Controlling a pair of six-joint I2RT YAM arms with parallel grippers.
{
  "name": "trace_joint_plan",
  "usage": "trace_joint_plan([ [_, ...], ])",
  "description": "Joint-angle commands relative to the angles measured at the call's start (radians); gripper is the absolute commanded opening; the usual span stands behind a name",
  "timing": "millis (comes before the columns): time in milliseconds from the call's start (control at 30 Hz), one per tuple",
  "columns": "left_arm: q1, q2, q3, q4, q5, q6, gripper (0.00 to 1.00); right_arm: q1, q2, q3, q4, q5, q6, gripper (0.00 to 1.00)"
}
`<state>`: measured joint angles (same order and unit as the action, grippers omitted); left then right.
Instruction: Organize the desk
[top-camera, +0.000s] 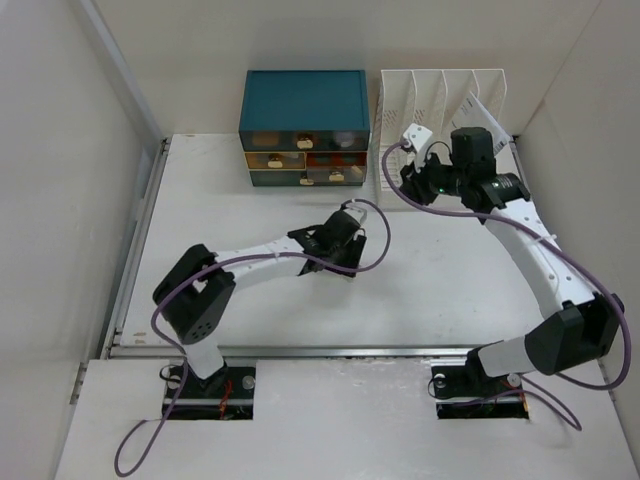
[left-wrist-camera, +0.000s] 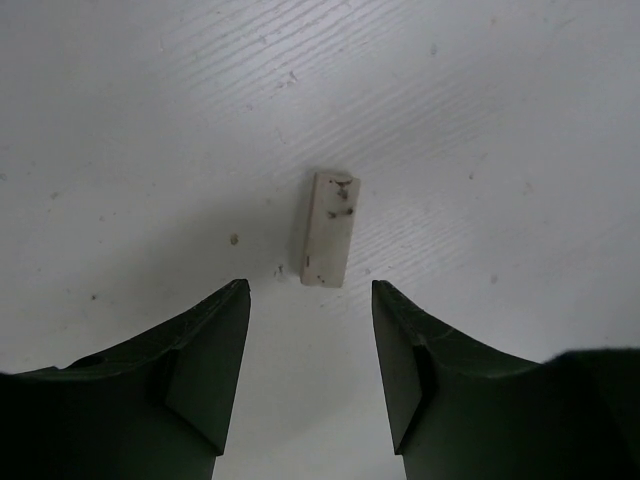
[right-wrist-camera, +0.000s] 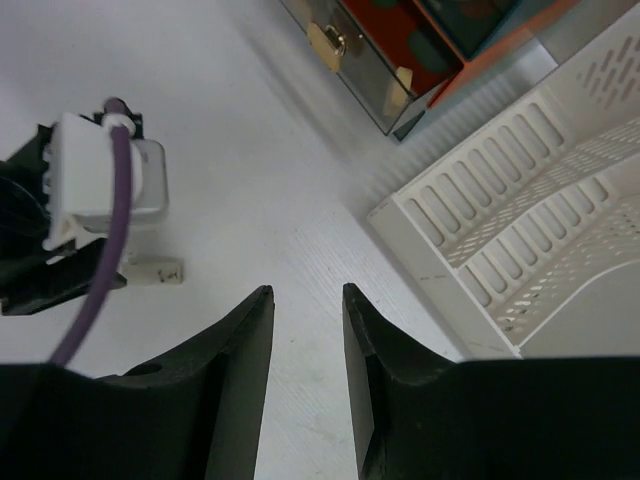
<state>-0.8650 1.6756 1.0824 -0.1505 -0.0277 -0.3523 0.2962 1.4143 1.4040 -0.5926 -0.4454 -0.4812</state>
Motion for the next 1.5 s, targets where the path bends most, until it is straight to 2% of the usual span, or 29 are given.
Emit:
trace_joint_plan([
  [0, -0.023, 0.071, 0.1, -0.052, -0.133, 0.027, 0.49, -0.049, -0.051, -0.007, 0.062, -0.079, 0.02, 0.39],
  [100, -0.035, 0.13, 0.125, -0.064, -0.176, 0.036, 0.49, -0.062, -0.074, -0.016, 0.062, -0.09, 0.02, 0.39],
  [367, -0.045, 0.199, 0.163, -0.084, -0.136, 0.081, 0.47, -0.072, -0.083, -0.016, 0.062, -0.101, 0.02, 0.39],
  [833, -0.095, 0.135, 0.105, -0.074, -0.087, 0.099, 0.45, -0.072, -0.074, -0.016, 0.053, -0.101, 0.02, 0.41],
  [1067, -0.095, 0.144, 0.114, -0.092, -0.077, 0.099, 0.41, -0.072, -0.064, -0.016, 0.053, -0.101, 0.02, 0.41],
  [1467, -0.095, 0.193, 0.143, -0.101, -0.115, 0.09, 0.23, -0.072, -0.074, -0.016, 0.053, -0.101, 0.02, 0.41],
])
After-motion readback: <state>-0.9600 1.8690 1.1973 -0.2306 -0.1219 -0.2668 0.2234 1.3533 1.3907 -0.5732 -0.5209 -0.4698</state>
